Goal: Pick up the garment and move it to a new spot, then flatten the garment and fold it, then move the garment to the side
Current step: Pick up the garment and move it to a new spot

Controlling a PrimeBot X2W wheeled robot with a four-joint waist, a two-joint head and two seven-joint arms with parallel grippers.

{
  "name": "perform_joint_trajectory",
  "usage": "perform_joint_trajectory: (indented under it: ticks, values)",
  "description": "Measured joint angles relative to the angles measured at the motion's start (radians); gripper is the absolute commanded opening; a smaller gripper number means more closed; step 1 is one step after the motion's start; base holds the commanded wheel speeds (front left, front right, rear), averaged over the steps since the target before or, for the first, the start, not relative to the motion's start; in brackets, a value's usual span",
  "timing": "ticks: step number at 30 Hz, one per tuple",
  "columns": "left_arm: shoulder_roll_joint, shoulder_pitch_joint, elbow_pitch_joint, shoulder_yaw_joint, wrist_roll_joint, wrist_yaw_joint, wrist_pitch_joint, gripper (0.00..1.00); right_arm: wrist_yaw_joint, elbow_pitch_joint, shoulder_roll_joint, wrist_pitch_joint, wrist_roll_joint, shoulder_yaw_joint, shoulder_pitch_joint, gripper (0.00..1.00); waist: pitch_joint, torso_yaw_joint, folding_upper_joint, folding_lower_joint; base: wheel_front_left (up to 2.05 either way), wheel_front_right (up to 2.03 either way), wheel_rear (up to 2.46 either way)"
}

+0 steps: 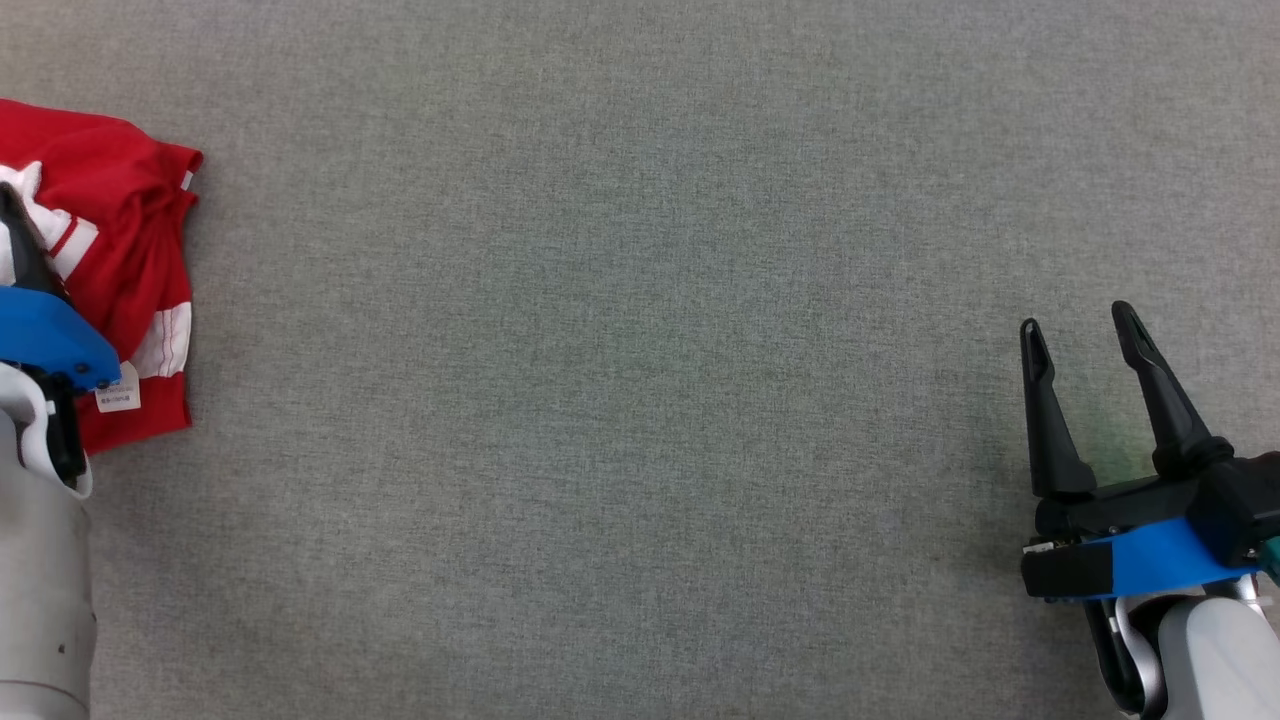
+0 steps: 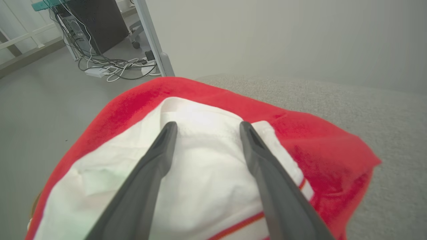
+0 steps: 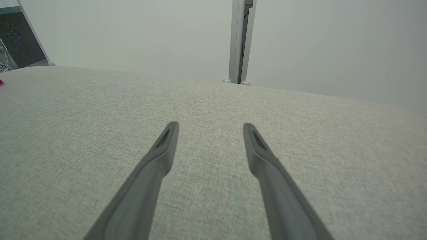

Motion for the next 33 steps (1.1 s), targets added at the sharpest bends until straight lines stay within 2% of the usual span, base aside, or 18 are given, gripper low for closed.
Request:
perform_joint_trajectory:
  ticks: [6, 10, 11, 12, 16, 24, 28, 33]
  values:
    - [-0.007, -0.038, 0.16, -0.011, -0.012, -0.019, 0.063, 1.0, 0.0, -0.004, 0.0, 0.009, -0.002, 0.007, 0.0, 1.0, 0.001, 0.004, 0.0, -0.0001, 0.0, 0.0, 0.0]
    - [-0.006, -0.064, 0.213, -0.012, -0.03, -0.034, 0.112, 1.0, 0.0, -0.002, 0.001, 0.01, -0.002, 0.016, -0.001, 1.0, -0.002, 0.004, -0.0002, -0.0001, 0.0, 0.0, 0.0]
    - [-0.005, -0.067, 0.22, -0.012, -0.032, -0.037, 0.125, 0.19, 0.0, -0.001, 0.002, 0.01, -0.002, 0.017, -0.001, 1.0, -0.004, 0.003, -0.0002, -0.0002, 0.0, 0.0, 0.0]
    - [-0.004, -0.069, 0.226, -0.011, -0.04, -0.041, 0.136, 0.0, 0.0, 0.0, 0.002, 0.01, -0.002, 0.02, -0.001, 1.0, -0.005, 0.002, -0.0002, -0.0001, 0.0, 0.0, 0.0]
    - [0.001, -0.069, 0.241, -0.015, -0.054, -0.052, 0.146, 0.0, 0.0, 0.009, 0.005, 0.009, 0.005, 0.025, -0.002, 1.0, -0.017, -0.004, -0.0003, -0.0001, 0.0, 0.0, 0.0]
    - [0.03, -0.097, 0.197, -0.042, -0.052, -0.059, 0.019, 0.0, 0.0, 0.05, 0.023, -0.002, 0.033, 0.027, 0.0, 1.0, -0.079, -0.003, -0.0003, -0.0002, 0.0, 0.0, 0.0]
    - [0.036, -0.122, 0.098, -0.064, -0.035, -0.061, -0.001, 0.0, 0.0, 0.087, 0.039, -0.01, 0.052, 0.037, 0.002, 1.0, -0.116, -0.002, -0.0003, -0.0001, 0.0, 0.0, 0.0]
    - [0.044, -0.144, -0.144, -0.091, 0.001, -0.061, -0.004, 0.0, 0.0, 0.137, 0.053, -0.019, 0.074, 0.055, -0.001, 1.0, -0.158, -0.019, -0.0003, -0.0003, 0.0, 0.0, 0.0]
